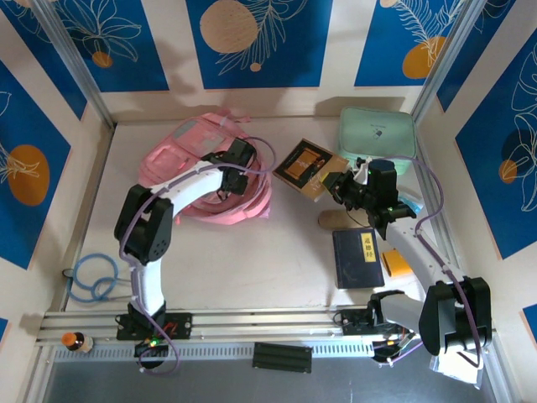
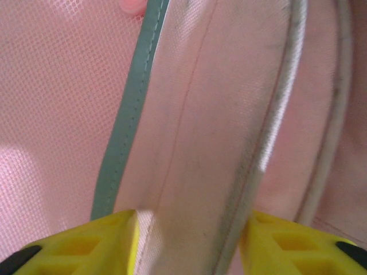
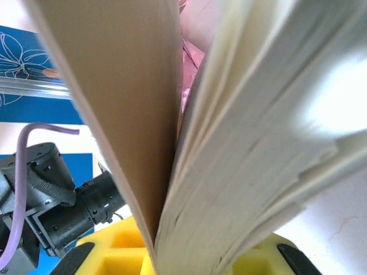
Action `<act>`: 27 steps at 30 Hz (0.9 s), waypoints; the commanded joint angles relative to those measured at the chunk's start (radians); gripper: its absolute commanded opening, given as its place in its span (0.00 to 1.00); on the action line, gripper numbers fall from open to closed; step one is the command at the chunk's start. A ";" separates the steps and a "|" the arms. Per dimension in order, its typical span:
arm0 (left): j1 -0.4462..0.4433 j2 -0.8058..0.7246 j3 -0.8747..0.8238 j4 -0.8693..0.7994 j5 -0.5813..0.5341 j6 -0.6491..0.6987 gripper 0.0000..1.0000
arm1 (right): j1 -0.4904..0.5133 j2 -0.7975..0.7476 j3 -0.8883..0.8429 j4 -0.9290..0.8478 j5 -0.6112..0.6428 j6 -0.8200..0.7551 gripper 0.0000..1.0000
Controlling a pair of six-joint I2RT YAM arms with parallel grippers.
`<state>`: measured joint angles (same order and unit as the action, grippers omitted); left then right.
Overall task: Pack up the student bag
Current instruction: Open the student bag at the center of the table.
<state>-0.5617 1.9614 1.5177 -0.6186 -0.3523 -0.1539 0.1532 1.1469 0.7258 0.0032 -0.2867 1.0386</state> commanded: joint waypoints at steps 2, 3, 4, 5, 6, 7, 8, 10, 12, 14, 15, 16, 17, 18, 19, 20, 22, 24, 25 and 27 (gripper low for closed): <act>-0.007 0.046 0.076 -0.092 -0.100 -0.004 0.40 | 0.004 -0.024 0.015 0.040 -0.002 -0.024 0.06; -0.009 0.051 0.080 -0.095 -0.108 -0.006 0.39 | 0.005 -0.023 0.014 0.040 -0.003 -0.024 0.06; -0.009 0.053 0.085 -0.100 -0.116 -0.008 0.35 | 0.005 -0.023 0.015 0.040 0.000 -0.024 0.06; -0.010 0.052 0.087 -0.103 -0.121 -0.014 0.33 | 0.004 -0.023 0.012 0.040 0.001 -0.024 0.06; -0.009 0.049 0.088 -0.105 -0.125 -0.022 0.30 | 0.005 -0.022 0.012 0.040 0.002 -0.024 0.06; -0.010 0.041 0.088 -0.105 -0.127 -0.028 0.23 | 0.005 -0.023 0.011 0.039 0.006 -0.023 0.06; -0.010 0.031 0.090 -0.101 -0.118 -0.027 0.17 | 0.004 -0.022 0.011 0.036 0.009 -0.023 0.06; -0.008 0.014 0.101 -0.101 -0.105 -0.019 0.06 | 0.004 -0.022 0.009 0.035 0.013 -0.022 0.06; -0.008 -0.014 0.117 -0.107 -0.101 -0.013 0.00 | 0.003 -0.021 0.009 0.037 0.014 -0.022 0.06; -0.006 -0.060 0.119 -0.096 -0.087 -0.015 0.00 | 0.002 -0.022 0.008 0.039 0.011 -0.023 0.06; -0.005 -0.084 0.117 -0.087 -0.078 -0.016 0.00 | 0.002 -0.023 0.006 0.041 0.009 -0.024 0.06; -0.004 -0.114 0.110 -0.073 -0.068 -0.018 0.00 | 0.000 -0.025 0.004 0.044 0.008 -0.025 0.06; -0.004 -0.146 0.102 -0.053 -0.058 -0.019 0.00 | 0.000 -0.030 -0.001 0.050 0.007 -0.023 0.06; -0.004 -0.173 0.093 -0.036 -0.053 -0.018 0.00 | -0.001 -0.033 -0.005 0.055 0.006 -0.023 0.06; -0.003 -0.207 0.084 -0.014 -0.047 -0.025 0.00 | -0.002 -0.037 -0.008 0.059 0.006 -0.022 0.06; -0.003 -0.238 0.073 0.012 -0.037 -0.029 0.00 | -0.002 -0.039 -0.011 0.064 0.002 -0.020 0.06; -0.003 -0.284 0.065 0.046 -0.011 -0.036 0.00 | -0.003 -0.039 -0.019 0.083 -0.013 -0.008 0.06; -0.002 -0.314 0.067 0.068 0.023 -0.036 0.00 | -0.002 -0.039 -0.033 0.129 -0.045 0.011 0.06; -0.002 -0.327 0.065 0.079 0.037 -0.039 0.00 | -0.001 -0.037 -0.040 0.160 -0.065 0.023 0.06; -0.003 -0.351 0.062 0.102 0.066 -0.045 0.00 | 0.006 -0.033 -0.051 0.216 -0.102 0.041 0.06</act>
<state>-0.5518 1.6608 1.5768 -0.6388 -0.3614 -0.1791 0.1532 1.1461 0.6792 0.0570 -0.3035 1.0576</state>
